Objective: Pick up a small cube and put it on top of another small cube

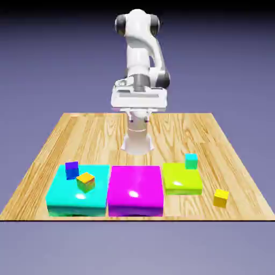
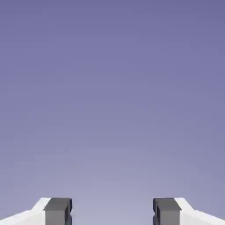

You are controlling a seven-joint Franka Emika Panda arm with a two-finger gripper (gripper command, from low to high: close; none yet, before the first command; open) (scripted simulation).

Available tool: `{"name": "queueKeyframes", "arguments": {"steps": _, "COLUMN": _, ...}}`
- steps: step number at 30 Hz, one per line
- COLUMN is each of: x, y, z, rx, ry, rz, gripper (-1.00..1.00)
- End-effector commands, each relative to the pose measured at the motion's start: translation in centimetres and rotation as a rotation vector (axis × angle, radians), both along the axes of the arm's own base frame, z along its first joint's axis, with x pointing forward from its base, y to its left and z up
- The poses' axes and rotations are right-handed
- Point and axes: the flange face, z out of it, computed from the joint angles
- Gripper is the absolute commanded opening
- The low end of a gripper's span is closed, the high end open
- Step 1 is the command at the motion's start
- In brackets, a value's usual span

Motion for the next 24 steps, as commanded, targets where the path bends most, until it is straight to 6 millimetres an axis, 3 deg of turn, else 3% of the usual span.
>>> {"name": "queueKeyframes", "arguments": {"steps": 1, "x": 0.8, "y": 0.9, "z": -0.6, "rx": 0.008, "ry": 0.032, "rz": -0.007, "gripper": 0.00}}
{"name": "queueKeyframes", "arguments": {"steps": 7, "x": 4.9, "y": 6.8, "z": -5.2, "rx": 0.050, "ry": 0.221, "rz": -0.058, "gripper": 0.00}}
{"name": "queueKeyframes", "arguments": {"steps": 12, "x": 7.2, "y": 12.1, "z": -9.8, "rx": 0.080, "ry": 0.373, "rz": -0.115, "gripper": 0.00}}
{"name": "queueKeyframes", "arguments": {"steps": 18, "x": 8.4, "y": 18.8, "z": -15.6, "rx": 0.113, "ry": 0.542, "rz": -0.200, "gripper": 0.00}}
{"name": "queueKeyframes", "arguments": {"steps": 24, "x": 8.2, "y": 25.4, "z": -20.9, "rx": 0.147, "ry": 0.696, "rz": -0.302, "gripper": 0.00}}
